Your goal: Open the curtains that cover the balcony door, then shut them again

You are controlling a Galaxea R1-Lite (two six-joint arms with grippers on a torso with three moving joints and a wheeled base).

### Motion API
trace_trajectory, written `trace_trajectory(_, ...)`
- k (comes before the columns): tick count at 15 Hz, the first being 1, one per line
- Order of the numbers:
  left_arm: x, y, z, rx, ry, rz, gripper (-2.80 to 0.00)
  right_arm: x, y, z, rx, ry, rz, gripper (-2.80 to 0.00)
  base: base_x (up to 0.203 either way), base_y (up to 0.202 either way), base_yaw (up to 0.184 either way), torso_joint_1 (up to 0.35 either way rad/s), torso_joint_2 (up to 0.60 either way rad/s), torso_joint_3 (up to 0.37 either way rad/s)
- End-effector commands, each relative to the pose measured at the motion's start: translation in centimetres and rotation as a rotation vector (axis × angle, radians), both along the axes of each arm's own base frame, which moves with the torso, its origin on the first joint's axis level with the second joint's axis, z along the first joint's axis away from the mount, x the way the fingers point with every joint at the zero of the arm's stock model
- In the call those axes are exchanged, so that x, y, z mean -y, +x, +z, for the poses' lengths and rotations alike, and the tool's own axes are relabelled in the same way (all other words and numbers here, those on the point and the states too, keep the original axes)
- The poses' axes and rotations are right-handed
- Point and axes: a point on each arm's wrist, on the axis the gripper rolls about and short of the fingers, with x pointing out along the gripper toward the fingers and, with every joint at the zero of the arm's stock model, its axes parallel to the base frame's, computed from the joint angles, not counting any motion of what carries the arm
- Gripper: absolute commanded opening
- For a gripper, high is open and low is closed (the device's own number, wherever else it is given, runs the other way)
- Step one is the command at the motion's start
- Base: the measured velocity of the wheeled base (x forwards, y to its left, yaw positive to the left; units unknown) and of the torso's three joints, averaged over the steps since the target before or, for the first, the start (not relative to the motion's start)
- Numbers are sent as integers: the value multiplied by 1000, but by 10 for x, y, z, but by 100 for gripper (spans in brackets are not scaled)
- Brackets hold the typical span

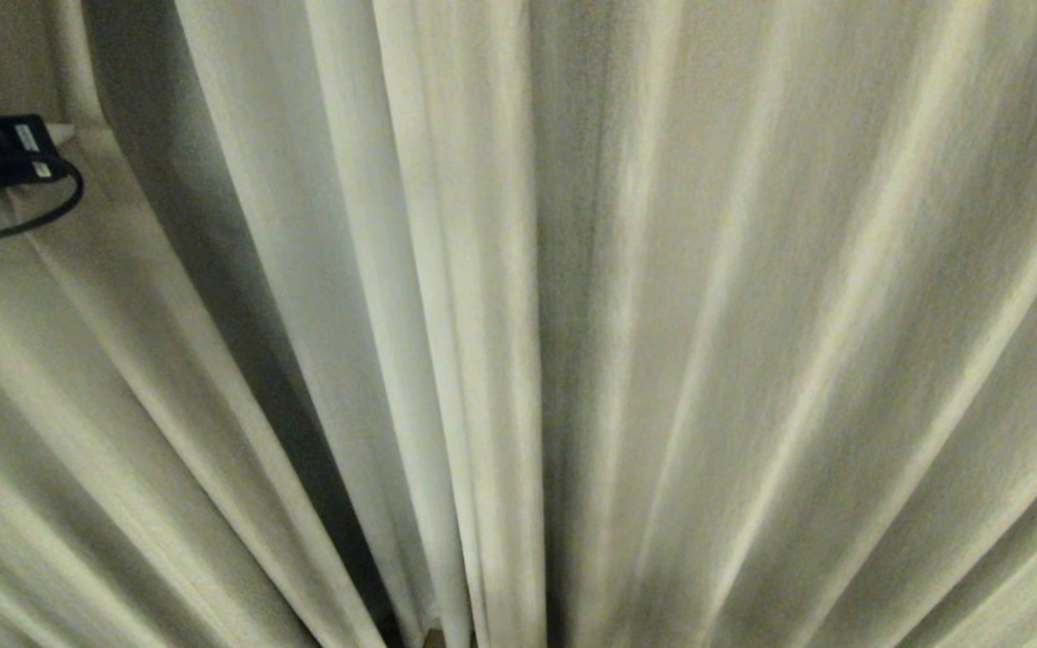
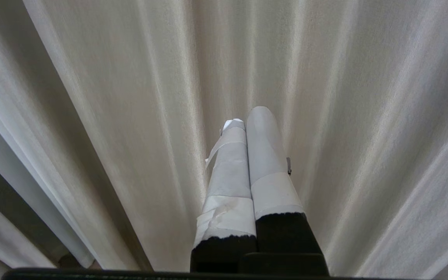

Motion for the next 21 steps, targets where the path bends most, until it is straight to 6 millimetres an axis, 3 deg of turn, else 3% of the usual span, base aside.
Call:
trace_trajectory(1,-33,6,-12,-29,-4,31,-280,0,0,0,-1,0,0,-280,0,0,0,0,0,0)
trace_trajectory(4,-71,11,-15,-26,46,50,-280,0,0,0,-1,0,0,-280,0,0,0,0,0,0)
trace_trajectory(11,-138,18,-38,-95,156,58,-280,0,0,0,-1,0,0,-280,0,0,0,0,0,0)
trace_trajectory(14,-169,17,-42,-159,218,41,-280,0,0,0,-1,0,-1,-280,0,0,0,0,0,0)
trace_trajectory(17,-203,6,-64,-234,247,71,-280,0,0,0,-1,0,-1,-280,0,0,0,0,0,0)
trace_trajectory(21,-219,-1,-76,-269,300,89,-280,0,0,0,-1,0,-1,-280,0,0,0,0,0,0)
